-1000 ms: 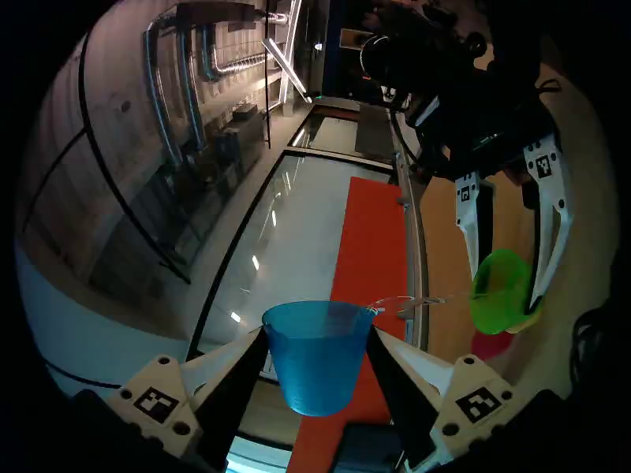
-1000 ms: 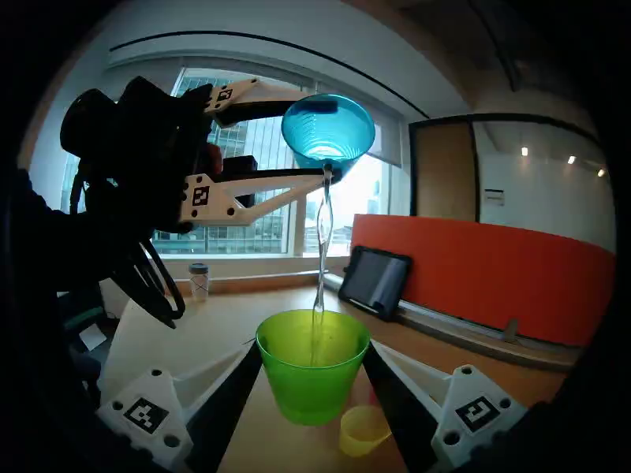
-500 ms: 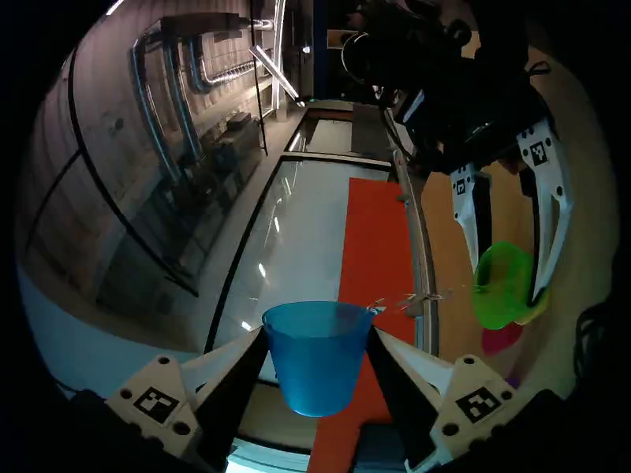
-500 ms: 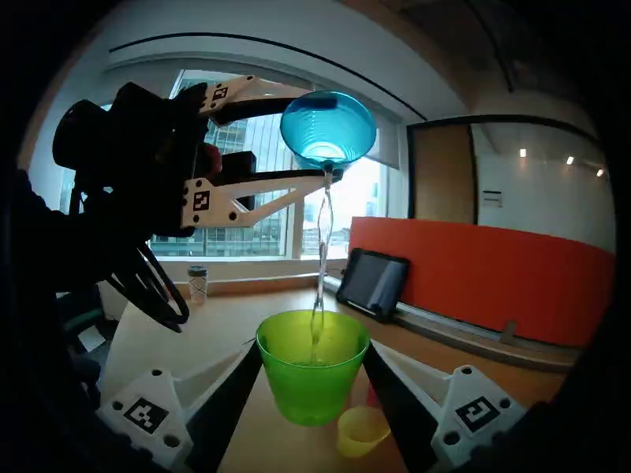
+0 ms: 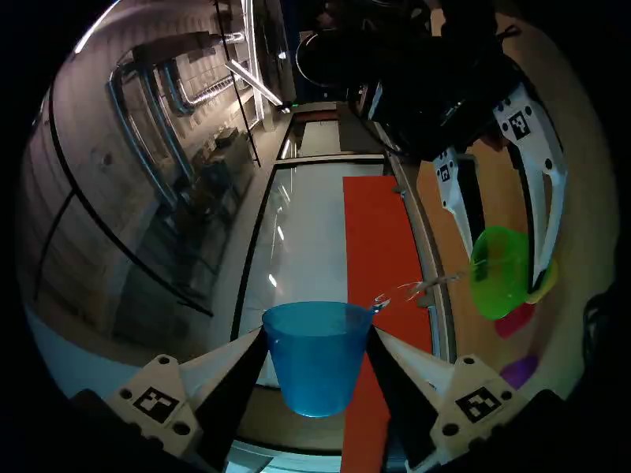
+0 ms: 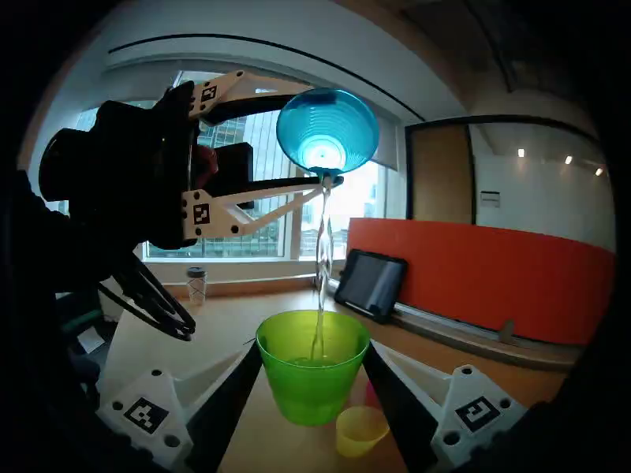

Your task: Pour water

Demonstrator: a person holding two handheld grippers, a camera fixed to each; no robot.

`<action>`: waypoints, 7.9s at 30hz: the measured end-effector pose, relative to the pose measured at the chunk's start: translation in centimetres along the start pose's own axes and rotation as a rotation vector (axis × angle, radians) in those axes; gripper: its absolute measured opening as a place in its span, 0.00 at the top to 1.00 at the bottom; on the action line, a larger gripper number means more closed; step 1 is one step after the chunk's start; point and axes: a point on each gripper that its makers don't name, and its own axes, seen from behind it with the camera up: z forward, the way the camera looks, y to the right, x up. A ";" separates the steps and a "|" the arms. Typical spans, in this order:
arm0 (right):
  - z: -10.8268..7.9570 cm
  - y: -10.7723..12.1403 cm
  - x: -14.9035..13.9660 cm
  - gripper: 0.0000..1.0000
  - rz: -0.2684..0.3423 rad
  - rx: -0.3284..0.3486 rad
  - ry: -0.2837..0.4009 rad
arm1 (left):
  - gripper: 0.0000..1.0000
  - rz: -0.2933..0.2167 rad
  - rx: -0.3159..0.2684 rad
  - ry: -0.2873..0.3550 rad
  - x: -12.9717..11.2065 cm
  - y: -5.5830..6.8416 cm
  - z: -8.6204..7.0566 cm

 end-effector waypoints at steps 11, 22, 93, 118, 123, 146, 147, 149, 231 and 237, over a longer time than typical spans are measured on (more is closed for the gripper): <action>-0.2 0.2 -0.2 0.09 0.004 -0.007 0.001 | 0.14 0.058 0.008 0.003 0.3 0.6 0.1; -0.4 0.5 0.0 0.09 0.005 -0.013 0.006 | 0.15 -0.017 -0.001 0.002 -0.2 0.4 0.2; -2.6 3.3 1.2 0.09 0.007 -0.116 0.011 | 0.14 -1.429 -0.217 -0.165 -9.6 7.2 -3.0; -5.4 7.5 -1.6 0.09 0.018 -0.203 -0.099 | 0.13 -1.433 -0.326 -0.318 -11.2 18.1 -6.2; -5.5 7.7 -2.7 0.09 0.032 -0.194 -0.128 | 0.13 -1.435 -0.365 -0.345 -10.8 20.5 -6.6; -5.8 7.8 -9.8 0.09 0.071 -0.141 -0.337 | 0.13 -1.402 -0.568 -0.448 -9.6 29.2 -8.3; -5.7 7.8 -10.1 0.09 0.073 -0.139 -0.347 | 0.13 -1.403 -0.579 -0.453 -9.5 29.6 -8.4; -5.8 7.7 -10.8 0.09 0.079 -0.131 -0.366 | 0.13 -1.406 -0.601 -0.463 -9.5 30.4 -8.6; -8.4 7.0 -20.0 0.00 0.084 -0.164 -0.558 | 0.04 -1.482 -0.656 -0.619 -10.3 36.0 -14.6; -10.5 7.3 -19.5 0.00 0.089 -0.212 -0.539 | 0.04 -1.494 -0.618 -0.624 -10.2 35.1 -15.7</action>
